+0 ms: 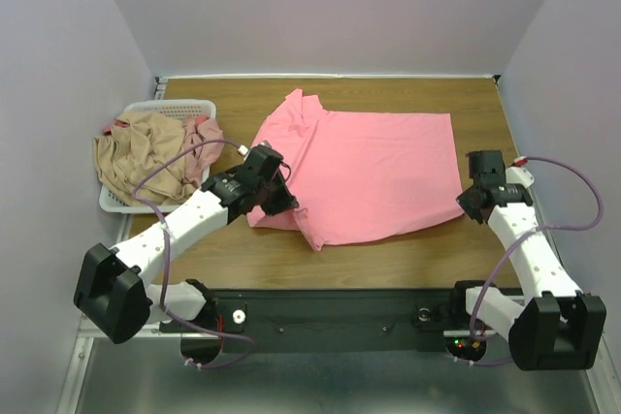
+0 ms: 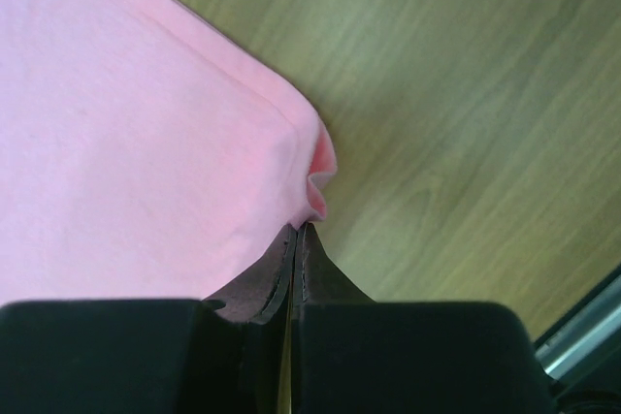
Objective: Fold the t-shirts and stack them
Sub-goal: Fold the tshirt
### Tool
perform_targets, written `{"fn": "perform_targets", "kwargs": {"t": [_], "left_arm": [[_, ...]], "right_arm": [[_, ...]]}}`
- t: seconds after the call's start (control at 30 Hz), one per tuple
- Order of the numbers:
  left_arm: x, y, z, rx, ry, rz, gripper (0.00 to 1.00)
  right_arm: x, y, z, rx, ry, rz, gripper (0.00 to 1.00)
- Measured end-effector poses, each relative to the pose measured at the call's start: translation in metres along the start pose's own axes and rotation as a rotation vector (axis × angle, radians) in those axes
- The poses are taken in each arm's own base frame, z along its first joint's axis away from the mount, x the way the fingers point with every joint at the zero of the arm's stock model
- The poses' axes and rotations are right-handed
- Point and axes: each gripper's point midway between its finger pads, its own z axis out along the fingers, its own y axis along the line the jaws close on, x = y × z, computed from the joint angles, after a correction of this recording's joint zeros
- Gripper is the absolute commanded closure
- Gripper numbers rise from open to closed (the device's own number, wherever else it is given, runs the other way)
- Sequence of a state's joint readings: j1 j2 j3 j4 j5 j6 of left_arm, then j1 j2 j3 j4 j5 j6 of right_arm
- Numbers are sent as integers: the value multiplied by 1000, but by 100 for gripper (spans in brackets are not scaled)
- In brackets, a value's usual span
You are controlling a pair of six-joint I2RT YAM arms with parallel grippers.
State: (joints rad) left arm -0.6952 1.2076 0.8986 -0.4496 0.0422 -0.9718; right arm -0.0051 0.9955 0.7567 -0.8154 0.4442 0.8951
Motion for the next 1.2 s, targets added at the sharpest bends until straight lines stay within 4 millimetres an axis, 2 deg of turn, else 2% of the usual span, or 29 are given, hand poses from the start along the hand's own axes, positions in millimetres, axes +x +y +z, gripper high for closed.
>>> {"fn": "perform_targets", "kwargs": {"t": [0.13, 0.4, 0.53, 0.9, 1.07, 1.2], "left_arm": [[-28, 4, 7, -34, -41, 6, 100], [-85, -25, 15, -29, -115, 76, 100], [-108, -26, 31, -57, -123, 98, 100], [-147, 4, 86, -175, -88, 104, 100], [-168, 9, 102, -190, -96, 95, 100], [-182, 7, 104, -188, -115, 97, 100]], "right_arm": [[-11, 16, 9, 10, -13, -15, 100], [-37, 44, 19, 24, -55, -43, 99], [-50, 59, 25, 26, -80, -56, 100], [-48, 79, 70, 107, -55, -135, 99], [-43, 90, 91, 126, -36, -153, 99], [-44, 93, 94, 129, -34, -164, 99]]}}
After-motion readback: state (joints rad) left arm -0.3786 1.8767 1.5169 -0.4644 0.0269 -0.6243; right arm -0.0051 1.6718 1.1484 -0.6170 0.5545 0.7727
